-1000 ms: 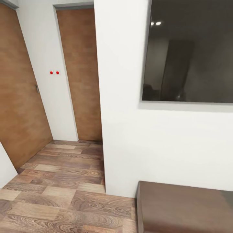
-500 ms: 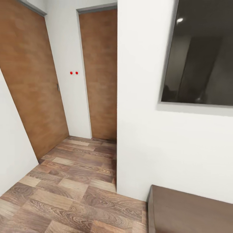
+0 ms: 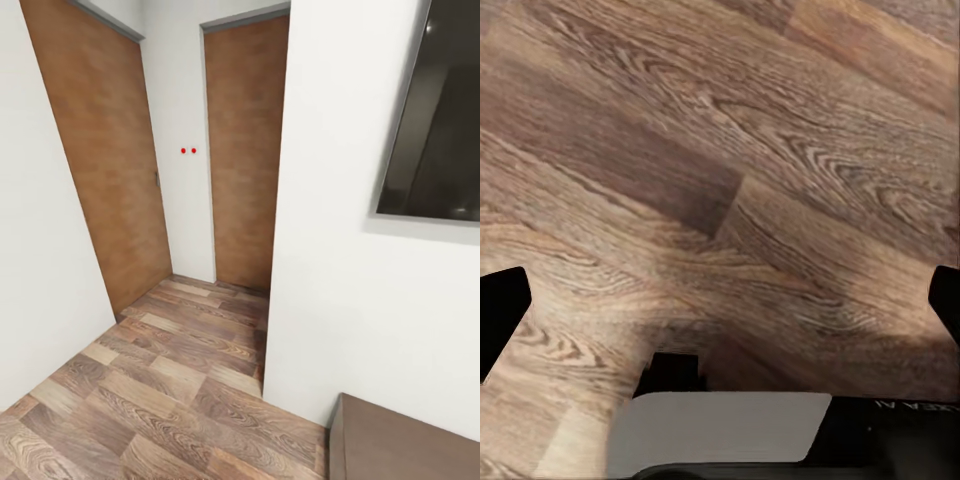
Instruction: In the bedroom, move the book from the bed onto either nightstand, and place the two sandals side by side next to the bed.
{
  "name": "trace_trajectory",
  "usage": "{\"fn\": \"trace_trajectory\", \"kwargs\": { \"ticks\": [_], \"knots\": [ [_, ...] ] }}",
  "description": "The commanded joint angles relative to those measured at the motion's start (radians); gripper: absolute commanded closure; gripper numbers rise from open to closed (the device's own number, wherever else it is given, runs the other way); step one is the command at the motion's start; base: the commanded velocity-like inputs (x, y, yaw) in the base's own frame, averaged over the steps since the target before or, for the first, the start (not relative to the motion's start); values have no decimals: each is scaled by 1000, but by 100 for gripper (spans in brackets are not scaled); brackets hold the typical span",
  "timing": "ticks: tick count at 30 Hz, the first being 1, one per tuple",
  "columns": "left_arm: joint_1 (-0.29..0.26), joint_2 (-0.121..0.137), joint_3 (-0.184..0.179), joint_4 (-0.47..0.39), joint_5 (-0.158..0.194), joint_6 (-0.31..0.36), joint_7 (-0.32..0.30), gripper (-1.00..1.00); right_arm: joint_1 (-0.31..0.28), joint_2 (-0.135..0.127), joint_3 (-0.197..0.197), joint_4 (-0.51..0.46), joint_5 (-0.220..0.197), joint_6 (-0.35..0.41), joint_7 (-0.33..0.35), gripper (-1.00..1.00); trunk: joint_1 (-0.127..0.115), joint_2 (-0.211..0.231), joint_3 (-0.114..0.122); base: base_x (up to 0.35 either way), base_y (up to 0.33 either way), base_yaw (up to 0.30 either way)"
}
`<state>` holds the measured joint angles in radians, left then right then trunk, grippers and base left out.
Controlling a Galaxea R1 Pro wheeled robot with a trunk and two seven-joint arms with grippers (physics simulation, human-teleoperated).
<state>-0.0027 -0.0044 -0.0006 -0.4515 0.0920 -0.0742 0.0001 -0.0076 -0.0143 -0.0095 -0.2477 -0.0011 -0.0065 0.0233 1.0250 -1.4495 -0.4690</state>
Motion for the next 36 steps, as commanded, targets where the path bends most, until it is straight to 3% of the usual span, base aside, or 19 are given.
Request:
{"fn": "trace_trajectory", "kwargs": {
  "ticks": [1, 5, 10, 19, 28, 36],
  "knots": [
    [0, 0, 0, -14, 10, -2, 0, -100, 0, 0, -1, -18, 0, -1, 2, -100, 0, 0, -1, 0, 0, 292],
    [0, -13, -1, -77, 9, -2, 0, -100, 0, -2, -1, -125, 1, -4, -4, -100, 0, 0, -1, 0, 0, 292],
    [-2, -19, 0, -100, 9, -7, 0, -100, 0, -3, -2, -186, 0, -8, -5, -100, 0, 0, -1, 0, 0, 293],
    [-7, -19, 5, -80, 20, -95, 3, -100, 0, 1, -3, -192, -2, -41, -5, -100, 0, 0, -1, 0, 0, 292],
    [-8, -19, 50, -51, 78, -125, 2, -100, 0, 0, -5, -191, -2, -44, -5, -100, 0, 0, -1, 0, 0, 284],
    [-8, -20, 53, -51, 87, -128, 1, -100, 0, 3, -4, -191, -1, -44, -5, -100, 0, 0, -1, 42, 0, 247]
  ]
}}
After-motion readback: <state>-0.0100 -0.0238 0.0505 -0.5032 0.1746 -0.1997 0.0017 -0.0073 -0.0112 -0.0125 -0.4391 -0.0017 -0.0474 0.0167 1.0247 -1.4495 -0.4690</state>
